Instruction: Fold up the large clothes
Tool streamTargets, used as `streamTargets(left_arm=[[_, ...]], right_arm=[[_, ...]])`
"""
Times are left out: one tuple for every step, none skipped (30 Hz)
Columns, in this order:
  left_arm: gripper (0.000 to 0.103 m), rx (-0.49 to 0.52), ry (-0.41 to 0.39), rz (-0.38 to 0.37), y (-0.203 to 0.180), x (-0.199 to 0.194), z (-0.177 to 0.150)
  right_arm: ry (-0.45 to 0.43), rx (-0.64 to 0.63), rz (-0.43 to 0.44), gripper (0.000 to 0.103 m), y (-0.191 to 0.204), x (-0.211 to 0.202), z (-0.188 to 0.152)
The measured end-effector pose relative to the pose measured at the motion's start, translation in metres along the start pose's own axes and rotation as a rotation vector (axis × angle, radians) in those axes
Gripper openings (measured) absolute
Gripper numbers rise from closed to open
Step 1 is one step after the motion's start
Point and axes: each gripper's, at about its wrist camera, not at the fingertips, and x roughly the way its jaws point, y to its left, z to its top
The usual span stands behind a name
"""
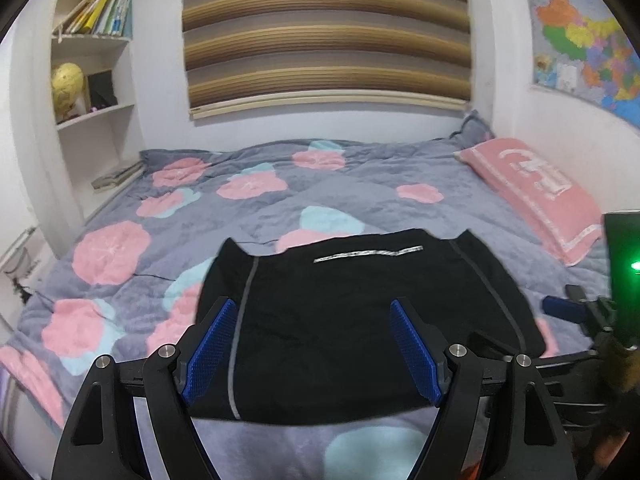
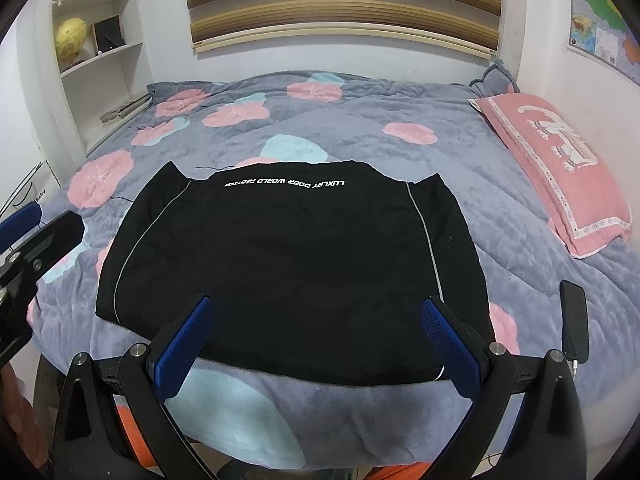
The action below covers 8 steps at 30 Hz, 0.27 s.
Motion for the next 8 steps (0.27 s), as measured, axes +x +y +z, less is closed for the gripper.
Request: streamTargets(left_arm=[[0.080, 0.000, 0.003, 0.016, 0.001, 0.002, 0.000], [0.080, -0.007, 0.006, 0.023, 0.002, 0.004, 0.000], [0.080, -0.017, 0.008, 0.023, 0.004, 0.005, -0.001], [0.080, -0.028, 0.009, 0.018, 0.006, 0.006, -0.001], [0.080, -0.035, 0.008, 0.015, 0.008, 0.007, -0.002], [0.080, -0.042, 0.005, 0.014, 0.010, 0.007, -0.003], [0.080, -0.044, 0.004, 0.014, 0.011, 0.007, -0.003], [0.080, -0.043, 0.005, 0.010, 0.012, 0.008, -0.003]], right_arm=[[0.002, -0.002, -0.001, 0.103, 0.001, 0.001, 0.000], [0.004, -0.002, -0.001, 0.103, 0.001, 0.002, 0.000], [0.007, -0.002, 0.002, 0.103, 0.002, 0.003, 0.000], [0.010, -0.002, 0.004, 0.103, 0.002, 0.004, -0.001], [0.014, -0.002, 0.004, 0.103, 0.003, 0.006, 0.000], [0.017, -0.003, 0.004, 0.103, 0.003, 0.007, -0.001], [0.019, -0.004, 0.003, 0.103, 0.003, 0.008, 0.000], [0.022, -0.004, 0.002, 0.103, 0.003, 0.010, 0.000]])
